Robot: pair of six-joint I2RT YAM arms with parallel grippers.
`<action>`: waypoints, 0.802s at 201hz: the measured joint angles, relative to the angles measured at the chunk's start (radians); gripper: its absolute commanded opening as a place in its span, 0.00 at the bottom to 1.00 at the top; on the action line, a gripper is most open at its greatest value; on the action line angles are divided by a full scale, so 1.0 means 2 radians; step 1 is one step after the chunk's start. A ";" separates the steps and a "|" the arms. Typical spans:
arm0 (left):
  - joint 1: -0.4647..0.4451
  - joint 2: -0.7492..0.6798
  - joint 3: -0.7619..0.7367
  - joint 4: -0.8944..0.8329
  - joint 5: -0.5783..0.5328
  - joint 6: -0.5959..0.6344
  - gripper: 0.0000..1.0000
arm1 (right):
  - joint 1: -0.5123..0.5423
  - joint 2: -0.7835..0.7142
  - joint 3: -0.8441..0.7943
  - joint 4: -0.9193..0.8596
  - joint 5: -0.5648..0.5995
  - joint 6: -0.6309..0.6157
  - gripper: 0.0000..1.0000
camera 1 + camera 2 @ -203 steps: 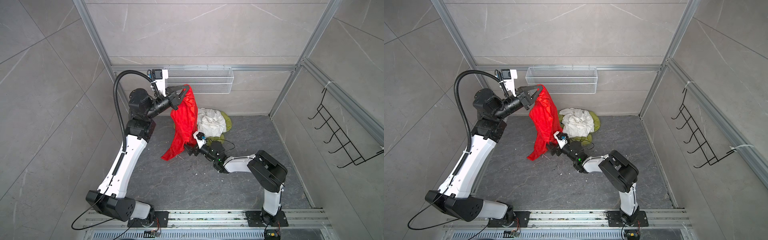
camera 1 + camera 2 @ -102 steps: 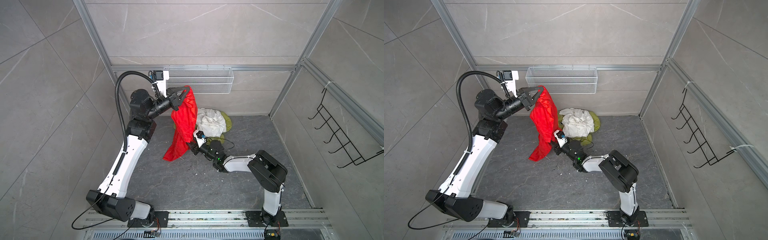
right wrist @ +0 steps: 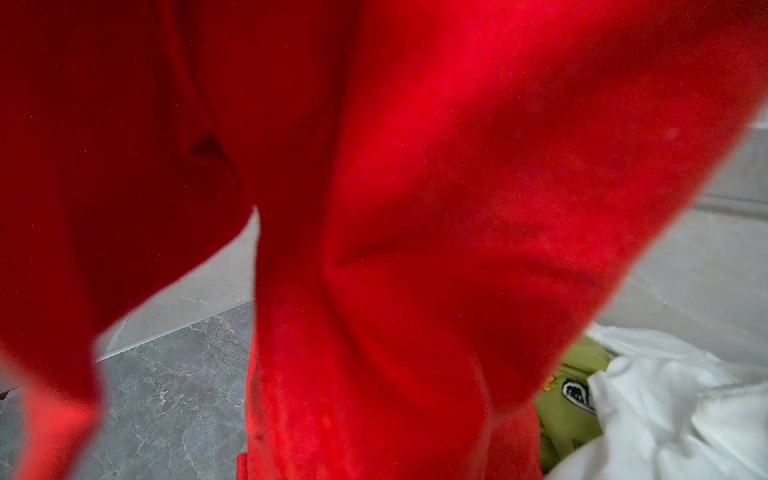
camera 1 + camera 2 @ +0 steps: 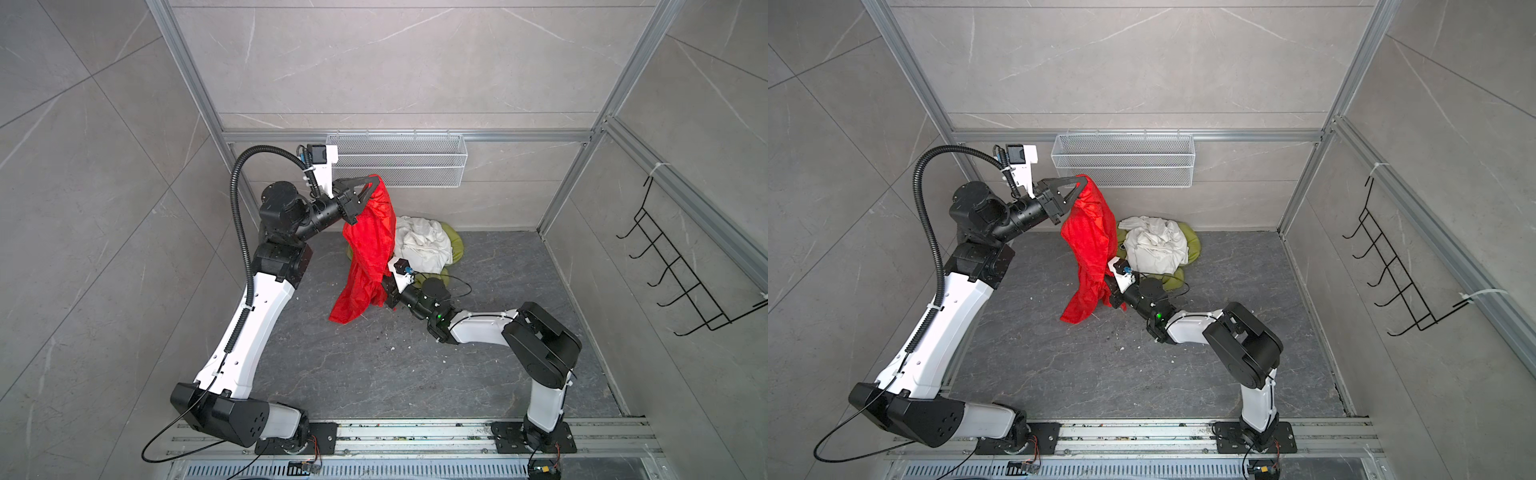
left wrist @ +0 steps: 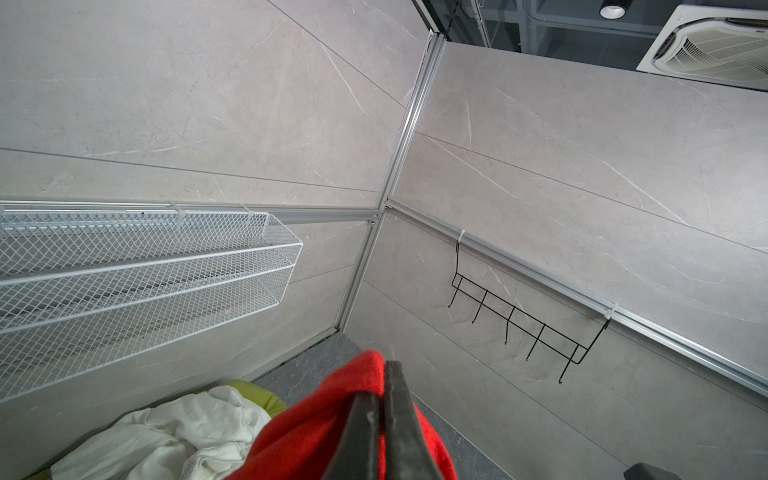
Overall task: Pick out a specific cloth from the pile
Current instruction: 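Hold the red cloth up with the left gripper while the right gripper reaches under it, then grasp the hanging red cloth with the right gripper below the left gripper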
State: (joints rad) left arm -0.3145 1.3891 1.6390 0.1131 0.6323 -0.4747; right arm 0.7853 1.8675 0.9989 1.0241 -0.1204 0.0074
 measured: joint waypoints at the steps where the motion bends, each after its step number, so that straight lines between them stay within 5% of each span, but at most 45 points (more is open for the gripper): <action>1: 0.000 0.000 0.000 0.000 0.000 0.000 0.00 | 0.000 -0.001 0.000 0.000 0.000 0.000 0.00; 161: 0.000 -0.037 -0.019 -0.006 -0.006 0.010 0.00 | 0.000 -0.138 0.000 -0.060 -0.005 0.000 0.00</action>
State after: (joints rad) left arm -0.3145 1.3148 1.6020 0.1013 0.6193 -0.4549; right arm 0.7853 1.5913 0.9989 0.9051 -0.1307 0.0067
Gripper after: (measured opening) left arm 0.051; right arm 0.086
